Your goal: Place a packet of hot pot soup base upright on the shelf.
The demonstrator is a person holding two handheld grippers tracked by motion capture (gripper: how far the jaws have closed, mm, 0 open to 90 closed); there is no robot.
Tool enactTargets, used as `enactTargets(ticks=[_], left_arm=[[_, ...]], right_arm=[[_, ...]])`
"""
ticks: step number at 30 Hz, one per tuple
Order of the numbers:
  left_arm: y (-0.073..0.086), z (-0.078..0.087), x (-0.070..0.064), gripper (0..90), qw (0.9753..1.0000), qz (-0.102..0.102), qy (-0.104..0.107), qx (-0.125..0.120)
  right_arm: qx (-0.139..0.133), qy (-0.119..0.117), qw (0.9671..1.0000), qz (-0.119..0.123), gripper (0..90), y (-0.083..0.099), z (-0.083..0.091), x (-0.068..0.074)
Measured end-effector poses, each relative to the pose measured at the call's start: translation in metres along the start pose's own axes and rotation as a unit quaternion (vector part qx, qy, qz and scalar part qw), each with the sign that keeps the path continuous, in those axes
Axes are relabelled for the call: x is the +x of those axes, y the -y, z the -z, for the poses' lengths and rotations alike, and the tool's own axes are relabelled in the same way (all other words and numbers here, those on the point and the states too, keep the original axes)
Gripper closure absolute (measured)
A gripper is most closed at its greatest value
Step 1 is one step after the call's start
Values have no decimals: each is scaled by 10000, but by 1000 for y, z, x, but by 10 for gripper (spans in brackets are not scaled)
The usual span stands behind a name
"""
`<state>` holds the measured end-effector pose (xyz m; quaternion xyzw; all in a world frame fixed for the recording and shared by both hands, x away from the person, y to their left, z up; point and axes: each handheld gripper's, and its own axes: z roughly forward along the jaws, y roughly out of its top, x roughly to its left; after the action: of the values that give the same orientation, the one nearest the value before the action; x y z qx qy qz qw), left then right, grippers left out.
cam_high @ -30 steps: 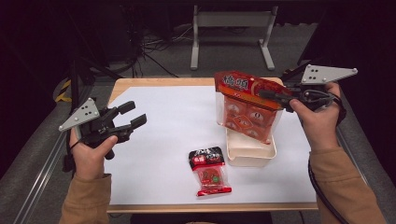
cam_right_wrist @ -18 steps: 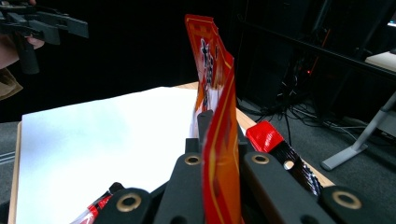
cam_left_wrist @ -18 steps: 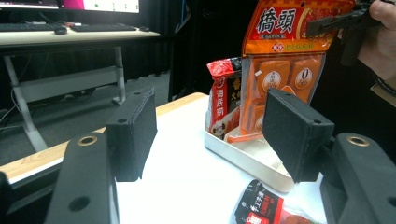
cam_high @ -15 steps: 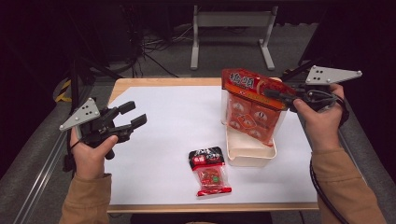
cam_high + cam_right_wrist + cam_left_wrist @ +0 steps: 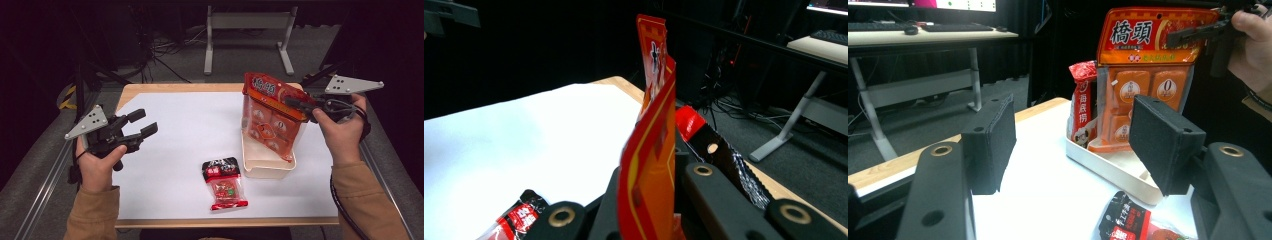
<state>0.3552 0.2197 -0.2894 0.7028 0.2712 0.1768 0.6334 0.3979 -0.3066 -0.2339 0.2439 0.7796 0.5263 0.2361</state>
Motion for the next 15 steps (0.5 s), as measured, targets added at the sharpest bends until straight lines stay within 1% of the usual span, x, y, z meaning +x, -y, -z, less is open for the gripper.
enactTargets(ticks=[3, 6, 8, 15], left_arm=[[1, 0, 0, 365, 10000, 16, 4, 8], [1, -1, 1, 366, 10000, 17, 2, 16], [2, -1, 1, 365, 10000, 28, 2, 15], [2, -3, 0, 365, 10000, 37, 17, 44]], right_arm=[[52, -26, 10000, -36, 899, 7, -5, -1], [-15, -93, 9999, -107, 898, 11, -7, -2], [-4, -102, 9999, -131, 899, 14, -8, -2], [-40, -180, 9996, -236, 898, 20, -6, -4]])
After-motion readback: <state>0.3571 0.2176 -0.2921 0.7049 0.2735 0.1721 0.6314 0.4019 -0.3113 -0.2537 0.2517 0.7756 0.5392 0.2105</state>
